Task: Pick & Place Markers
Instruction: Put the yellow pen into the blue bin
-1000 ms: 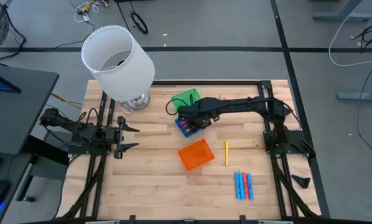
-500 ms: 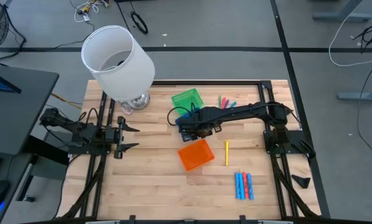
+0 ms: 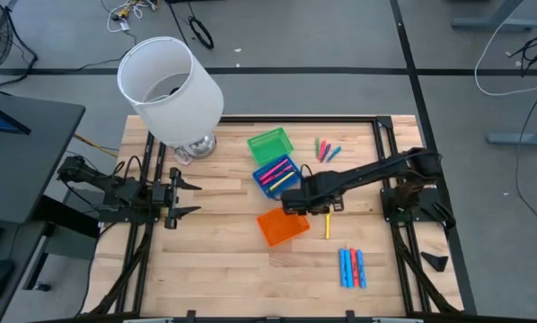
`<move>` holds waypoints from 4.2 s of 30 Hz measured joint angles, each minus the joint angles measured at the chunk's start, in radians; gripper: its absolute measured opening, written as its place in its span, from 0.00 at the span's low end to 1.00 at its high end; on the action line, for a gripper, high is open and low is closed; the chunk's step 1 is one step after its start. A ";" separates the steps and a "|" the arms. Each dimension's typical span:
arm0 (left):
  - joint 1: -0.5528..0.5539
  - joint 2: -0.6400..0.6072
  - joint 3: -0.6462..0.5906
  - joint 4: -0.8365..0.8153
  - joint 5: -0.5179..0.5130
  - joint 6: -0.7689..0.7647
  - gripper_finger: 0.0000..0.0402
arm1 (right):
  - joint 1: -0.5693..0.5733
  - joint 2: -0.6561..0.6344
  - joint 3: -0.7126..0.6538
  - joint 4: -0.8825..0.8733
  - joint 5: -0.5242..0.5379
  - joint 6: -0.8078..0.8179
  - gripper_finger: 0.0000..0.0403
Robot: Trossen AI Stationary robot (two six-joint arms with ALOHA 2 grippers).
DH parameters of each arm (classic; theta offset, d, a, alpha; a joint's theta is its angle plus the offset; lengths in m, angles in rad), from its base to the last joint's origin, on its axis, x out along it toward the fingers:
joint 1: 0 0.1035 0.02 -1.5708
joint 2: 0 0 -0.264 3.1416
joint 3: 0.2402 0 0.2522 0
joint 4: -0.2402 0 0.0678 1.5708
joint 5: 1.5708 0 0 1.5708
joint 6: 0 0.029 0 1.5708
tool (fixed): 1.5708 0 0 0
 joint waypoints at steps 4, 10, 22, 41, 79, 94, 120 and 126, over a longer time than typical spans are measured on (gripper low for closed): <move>0.000 0.000 0.000 0.000 0.000 0.000 0.68 | 0.039 -0.043 -0.057 0.014 -0.014 0.070 0.41; 0.000 0.000 0.000 0.000 0.000 0.000 0.68 | 0.086 -0.096 -0.146 0.034 -0.016 0.162 0.41; 0.000 0.000 0.000 0.000 0.000 0.000 0.68 | 0.103 -0.131 -0.250 0.109 -0.041 0.192 0.41; 0.000 0.000 0.000 0.000 0.000 0.000 0.68 | 0.103 -0.100 -0.439 0.333 -0.041 0.172 0.41; 0.000 0.000 0.000 0.000 0.000 0.000 0.68 | 0.086 -0.214 -0.449 0.205 -0.066 -0.320 0.03; 0.000 0.000 0.000 0.000 0.000 0.000 0.68 | 0.086 -0.233 -0.447 0.192 -0.119 -0.949 0.03; 0.000 0.000 0.000 0.000 0.000 0.000 0.68 | -0.138 -0.276 -0.228 -0.035 0.026 -1.910 0.03; 0.000 0.000 0.000 0.000 0.000 0.000 0.68 | -0.197 -0.229 -0.142 -0.075 0.083 -2.146 0.03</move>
